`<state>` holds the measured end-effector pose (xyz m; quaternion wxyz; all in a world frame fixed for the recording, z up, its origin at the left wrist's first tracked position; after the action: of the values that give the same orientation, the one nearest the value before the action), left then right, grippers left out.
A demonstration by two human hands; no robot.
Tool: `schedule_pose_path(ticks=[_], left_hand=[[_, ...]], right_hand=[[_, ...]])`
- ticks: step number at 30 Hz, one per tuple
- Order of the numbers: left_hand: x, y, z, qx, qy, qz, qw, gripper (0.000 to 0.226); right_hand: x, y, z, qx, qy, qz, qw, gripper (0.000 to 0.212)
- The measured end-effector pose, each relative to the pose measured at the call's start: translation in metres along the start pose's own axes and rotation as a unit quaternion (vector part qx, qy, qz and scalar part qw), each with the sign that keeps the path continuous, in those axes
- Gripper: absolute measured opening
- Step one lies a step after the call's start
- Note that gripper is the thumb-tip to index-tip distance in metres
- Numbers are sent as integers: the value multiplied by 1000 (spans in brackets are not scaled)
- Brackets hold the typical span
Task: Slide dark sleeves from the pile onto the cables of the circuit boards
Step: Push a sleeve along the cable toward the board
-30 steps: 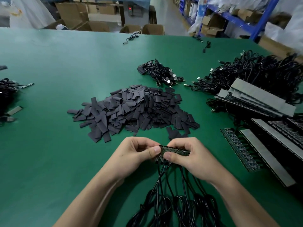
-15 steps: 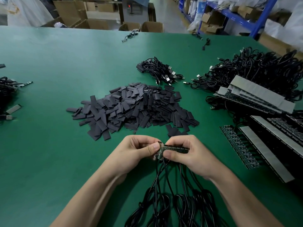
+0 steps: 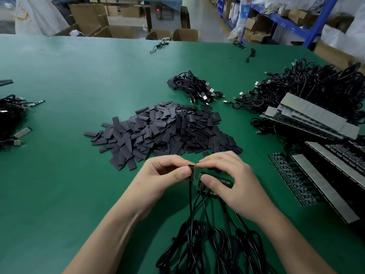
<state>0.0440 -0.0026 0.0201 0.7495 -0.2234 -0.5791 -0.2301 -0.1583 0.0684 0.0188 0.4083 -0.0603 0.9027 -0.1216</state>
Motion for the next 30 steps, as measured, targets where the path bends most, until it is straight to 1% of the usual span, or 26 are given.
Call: schedule_pose_path(ticks=[3,6,8,9,11,13,15,18,21,22,23,24,25,26,28,29,30], left_hand=[[-2,0,1,-13,-20,38,999,7],[-2,1,1,-27,-10,42,999,10],[-2,1,0,-9,-23,41,999,17],[-4,1,0,12,-39,35,999,23],[-7,-1,-1,49,-76,13,996,31],[-9,-2,0,57,-121,4,991,30],[-11,-2,3,43,-171,7,984,25],[-13,-2,5,36,-208,8,977,17],[-16,-2,5,64,-254,9,965,14],[-17,-2,5,78,-274,10,959,14],[-18,-3,5,94,-298,14,950,14],[-19,-3,5,108,-325,21,939,14],[-18,-4,6,119,-355,28,927,13],[-17,-5,6,125,-385,33,914,12],[-15,-10,10,115,-453,35,883,14],[-13,-13,12,105,-491,36,864,17],[-11,-18,16,96,-525,38,845,20]], right_hand=[[-13,3,10,-26,-56,-28,998,32],[-19,7,18,-59,-131,15,989,24],[-20,7,15,-95,-215,41,971,27],[-21,8,12,-114,-284,46,951,28],[-24,8,5,-141,-410,39,900,22],[-26,9,0,-158,-504,13,849,16],[-27,8,-4,-179,-592,-20,785,16],[-28,5,-14,-201,-696,-72,685,21],[-29,2,-26,-188,-786,-84,582,23],[-28,1,-31,-178,-801,-79,566,22],[-28,0,-38,-170,-803,-72,566,22],[-27,-1,-44,-162,-795,-63,581,23],[-26,-2,-51,-149,-776,-49,611,24],[-25,-3,-59,-127,-736,-28,664,25],[-22,-2,-73,-76,-585,22,807,30],[-21,-2,-78,-62,-493,55,866,34],[-20,-4,-80,-57,-407,85,908,37]])
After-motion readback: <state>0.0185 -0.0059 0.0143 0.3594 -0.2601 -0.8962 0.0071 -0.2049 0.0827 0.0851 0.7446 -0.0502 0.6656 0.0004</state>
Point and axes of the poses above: each hand's wrist, its own y-axis away from the middle knuckle, its own z-axis out of the palm, x = y × z, the point moved 1 cm from there along -y, towards the middle knuckle
